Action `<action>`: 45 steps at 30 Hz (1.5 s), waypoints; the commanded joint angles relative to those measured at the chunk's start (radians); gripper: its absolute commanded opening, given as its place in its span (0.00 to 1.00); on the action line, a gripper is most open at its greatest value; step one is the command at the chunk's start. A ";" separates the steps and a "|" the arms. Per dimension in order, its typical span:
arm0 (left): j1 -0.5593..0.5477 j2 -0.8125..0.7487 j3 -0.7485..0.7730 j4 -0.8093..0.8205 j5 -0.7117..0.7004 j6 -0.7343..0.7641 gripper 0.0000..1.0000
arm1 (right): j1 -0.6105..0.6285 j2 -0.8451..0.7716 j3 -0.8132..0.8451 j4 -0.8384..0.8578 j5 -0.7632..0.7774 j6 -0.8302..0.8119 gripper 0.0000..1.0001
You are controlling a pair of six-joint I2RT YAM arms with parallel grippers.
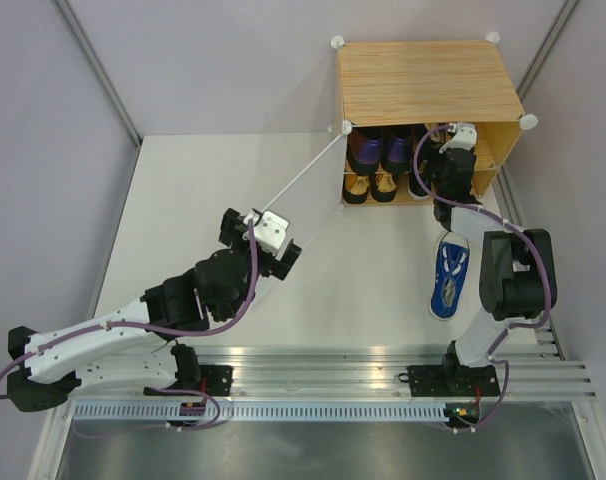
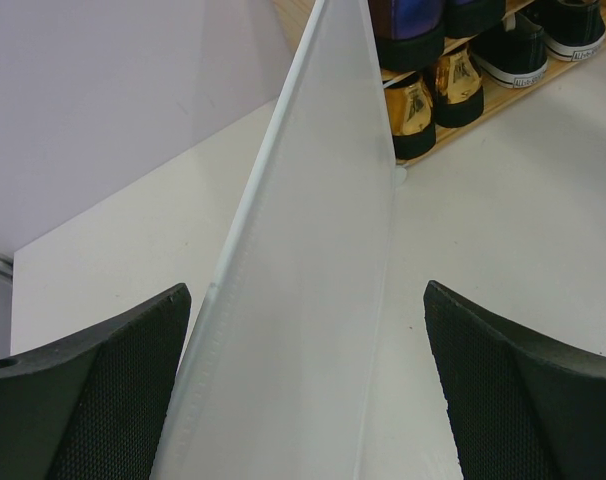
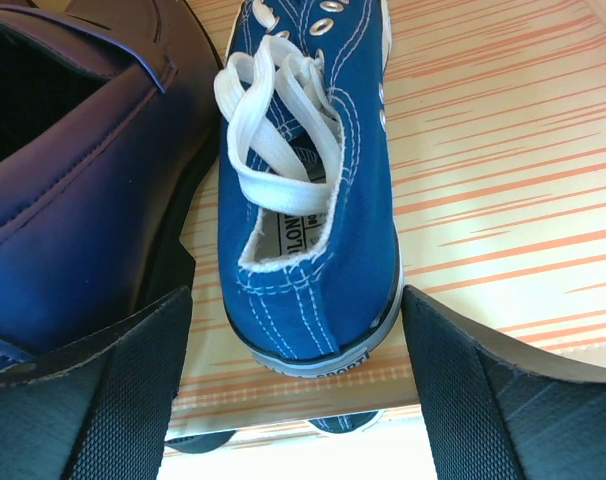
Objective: Place and organize the shoes in the shoe cabinet
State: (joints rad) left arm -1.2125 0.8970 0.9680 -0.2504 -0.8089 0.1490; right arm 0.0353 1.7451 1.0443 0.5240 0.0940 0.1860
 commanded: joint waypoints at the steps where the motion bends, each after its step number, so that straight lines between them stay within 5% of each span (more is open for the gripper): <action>1: 0.005 0.000 0.026 -0.003 0.004 0.021 1.00 | 0.026 -0.013 0.046 -0.033 -0.102 -0.049 0.87; 14: 0.008 -0.001 0.028 -0.003 -0.003 0.021 1.00 | 0.026 -0.053 0.040 -0.079 -0.105 -0.063 0.74; 21: 0.010 -0.001 0.026 -0.004 -0.006 0.021 1.00 | 0.025 -0.123 0.023 -0.119 -0.045 -0.049 0.87; 31: 0.011 -0.004 0.024 -0.004 -0.009 0.023 1.00 | 0.025 -0.337 -0.062 -0.243 0.036 0.009 0.90; 36: 0.011 -0.007 0.024 -0.003 -0.015 0.023 1.00 | 0.020 -0.493 -0.164 -0.372 0.110 0.073 0.90; 45: 0.011 -0.023 0.017 0.016 -0.029 0.021 1.00 | 0.017 -0.631 -0.141 -0.898 0.277 0.271 0.93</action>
State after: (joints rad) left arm -1.2064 0.8894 0.9680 -0.2558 -0.8131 0.1490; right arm 0.0551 1.1507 0.8772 -0.1497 0.2928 0.3611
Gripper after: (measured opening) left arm 0.993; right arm 0.915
